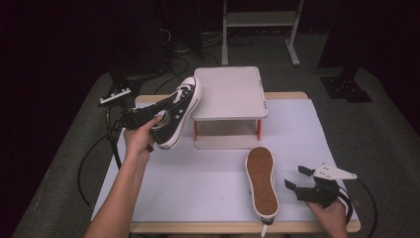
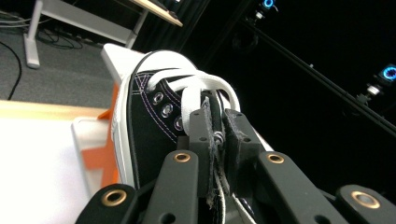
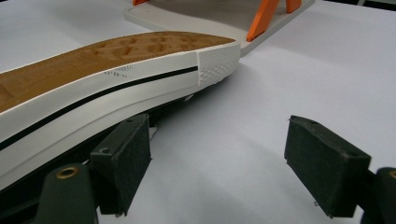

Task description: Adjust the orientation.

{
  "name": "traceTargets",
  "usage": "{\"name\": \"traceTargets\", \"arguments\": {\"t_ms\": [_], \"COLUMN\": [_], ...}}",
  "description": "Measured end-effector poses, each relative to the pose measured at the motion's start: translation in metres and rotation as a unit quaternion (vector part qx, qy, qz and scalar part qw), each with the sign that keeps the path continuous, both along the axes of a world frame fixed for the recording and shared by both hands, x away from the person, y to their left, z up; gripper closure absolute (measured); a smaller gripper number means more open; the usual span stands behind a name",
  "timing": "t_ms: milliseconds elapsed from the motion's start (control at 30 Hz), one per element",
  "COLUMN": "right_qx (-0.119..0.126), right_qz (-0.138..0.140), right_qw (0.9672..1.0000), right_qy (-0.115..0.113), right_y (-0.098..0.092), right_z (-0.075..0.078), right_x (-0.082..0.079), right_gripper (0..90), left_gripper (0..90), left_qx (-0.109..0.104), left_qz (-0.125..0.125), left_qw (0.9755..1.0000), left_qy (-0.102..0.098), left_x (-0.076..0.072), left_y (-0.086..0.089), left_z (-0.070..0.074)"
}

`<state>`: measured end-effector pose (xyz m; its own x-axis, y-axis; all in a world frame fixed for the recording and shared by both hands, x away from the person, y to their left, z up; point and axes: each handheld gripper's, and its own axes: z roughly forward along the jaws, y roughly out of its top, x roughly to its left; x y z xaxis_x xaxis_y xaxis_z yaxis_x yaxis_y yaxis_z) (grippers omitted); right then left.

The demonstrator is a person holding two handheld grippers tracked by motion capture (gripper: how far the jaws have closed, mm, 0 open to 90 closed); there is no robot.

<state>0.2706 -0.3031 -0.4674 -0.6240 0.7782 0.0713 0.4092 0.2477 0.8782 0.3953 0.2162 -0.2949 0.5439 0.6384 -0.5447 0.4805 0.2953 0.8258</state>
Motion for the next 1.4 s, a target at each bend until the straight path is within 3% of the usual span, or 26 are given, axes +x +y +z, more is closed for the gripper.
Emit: {"name": "traceTargets", "arguments": {"t_ms": [133,233,367,533,633,1033,1333,1400], "right_qx": [0.003,0.004,0.011,0.016,0.019,0.025,0.026,0.025], "right_qz": [-0.001,-0.001,-0.003,-0.004,-0.004,-0.001,-0.002,-0.001], "right_qw": [1.0,1.0,0.9999,0.9999,0.9998,0.9997,0.9996,0.9997], "right_qy": [0.0,0.0,0.0,-0.004,-0.004,-0.006,-0.008,-0.009], "right_y": [-0.001,-0.002,-0.006,-0.008,-0.009,-0.01,-0.008,-0.008], "right_z": [0.0,0.0,-0.001,0.0,0.0,0.001,0.002,0.002], "right_x": [0.0,0.0,0.0,-0.001,-0.001,-0.001,-0.001,0.0], "right_gripper": [21.8,21.8,21.8,21.9,21.9,22.1,22.1,22.1], "left_gripper": [82.5,82.5,82.5,82.5,82.5,82.2,80.2,78.5], "left_qx": [-0.008,-0.002,0.01,0.027,0.041,0.08,0.102,0.097], "left_qz": [0.008,0.014,0.037,0.053,0.076,0.105,0.088,0.086], "left_qw": [0.9999,0.9998,0.9989,0.9977,0.9957,0.9905,0.9899,0.9907], "left_qy": [0.006,0.01,0.026,0.033,0.035,0.041,0.045,0.044], "left_x": [0.02,0.03,0.054,0.069,0.078,0.094,0.094,0.094], "left_y": [-0.026,-0.038,-0.068,-0.088,-0.103,-0.131,-0.139,-0.138], "left_z": [0.005,0.007,0.007,0.008,0.011,0.013,0.008,0.009]}}
